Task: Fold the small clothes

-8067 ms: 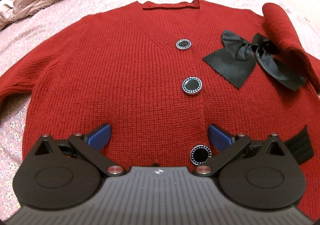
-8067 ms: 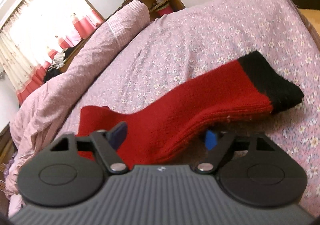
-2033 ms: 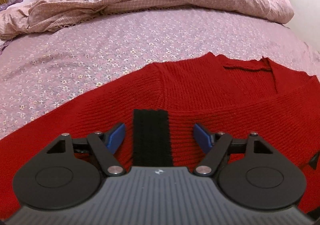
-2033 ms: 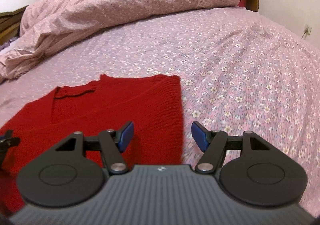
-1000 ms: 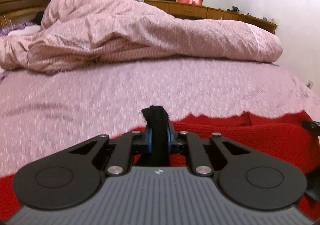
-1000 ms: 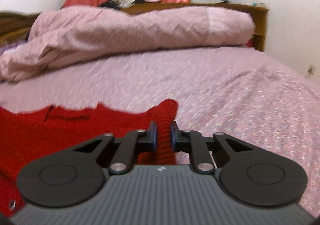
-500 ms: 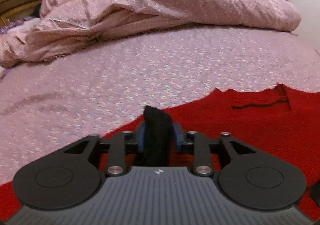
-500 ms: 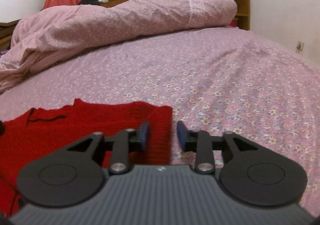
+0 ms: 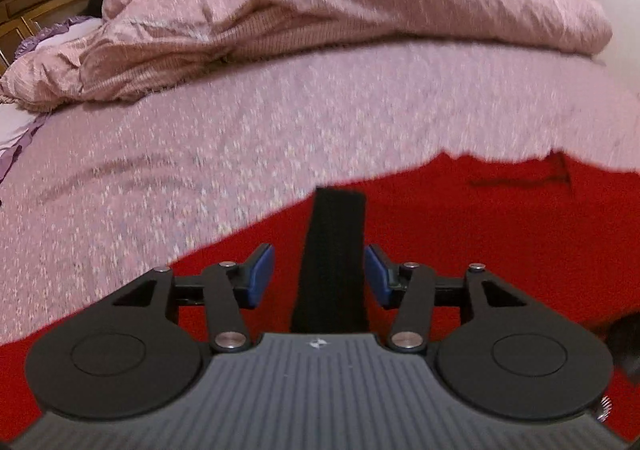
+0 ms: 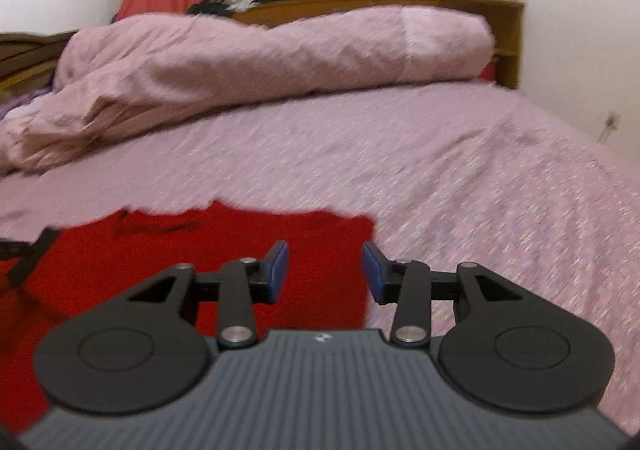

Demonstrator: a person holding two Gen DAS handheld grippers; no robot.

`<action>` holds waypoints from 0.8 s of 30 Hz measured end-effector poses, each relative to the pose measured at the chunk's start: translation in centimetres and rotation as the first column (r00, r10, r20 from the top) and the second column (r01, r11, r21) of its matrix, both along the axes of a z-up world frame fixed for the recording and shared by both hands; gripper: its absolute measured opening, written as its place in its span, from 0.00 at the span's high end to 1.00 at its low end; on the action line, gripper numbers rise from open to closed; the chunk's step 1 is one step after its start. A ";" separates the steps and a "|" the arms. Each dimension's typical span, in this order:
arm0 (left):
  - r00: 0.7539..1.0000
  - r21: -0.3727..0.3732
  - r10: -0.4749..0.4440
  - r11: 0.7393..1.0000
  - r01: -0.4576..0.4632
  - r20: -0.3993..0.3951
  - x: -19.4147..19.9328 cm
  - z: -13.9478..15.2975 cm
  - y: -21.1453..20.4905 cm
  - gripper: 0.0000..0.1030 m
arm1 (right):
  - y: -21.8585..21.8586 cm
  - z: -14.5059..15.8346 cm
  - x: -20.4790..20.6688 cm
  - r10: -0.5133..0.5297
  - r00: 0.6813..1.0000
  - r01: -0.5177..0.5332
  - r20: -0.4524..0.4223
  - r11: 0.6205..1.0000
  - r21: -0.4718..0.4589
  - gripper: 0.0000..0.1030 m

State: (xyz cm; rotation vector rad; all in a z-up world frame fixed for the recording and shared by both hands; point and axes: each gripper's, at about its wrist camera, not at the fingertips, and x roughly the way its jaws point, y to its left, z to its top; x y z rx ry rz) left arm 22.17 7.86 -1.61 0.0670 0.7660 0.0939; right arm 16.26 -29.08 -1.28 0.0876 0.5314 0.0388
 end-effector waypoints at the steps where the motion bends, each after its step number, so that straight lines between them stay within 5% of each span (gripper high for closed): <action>1: 1.000 0.011 0.008 1.000 -0.008 -0.012 0.0 -0.6 0.0 0.45 | 0.2 -0.3 -0.2 0.017 1.000 -0.017 -0.020 1.000 0.013 0.58; 6: 1.000 0.005 0.019 1.000 -0.019 -0.020 0.7 -1.9 0.3 0.34 | 1.7 -2.7 0.7 0.049 0.988 -0.049 -0.143 0.999 0.003 0.59; 15: 0.997 -0.030 0.071 0.997 -0.071 -0.019 0.6 -1.7 0.9 0.27 | 2.9 -4.0 1.3 0.009 0.995 -0.016 -0.103 0.998 -0.061 0.56; 24: 0.994 -0.076 0.105 0.992 -0.106 -0.015 -3.4 1.7 2.2 0.27 | 1.8 -2.3 -0.6 0.013 0.994 -0.005 -0.106 0.998 0.070 0.54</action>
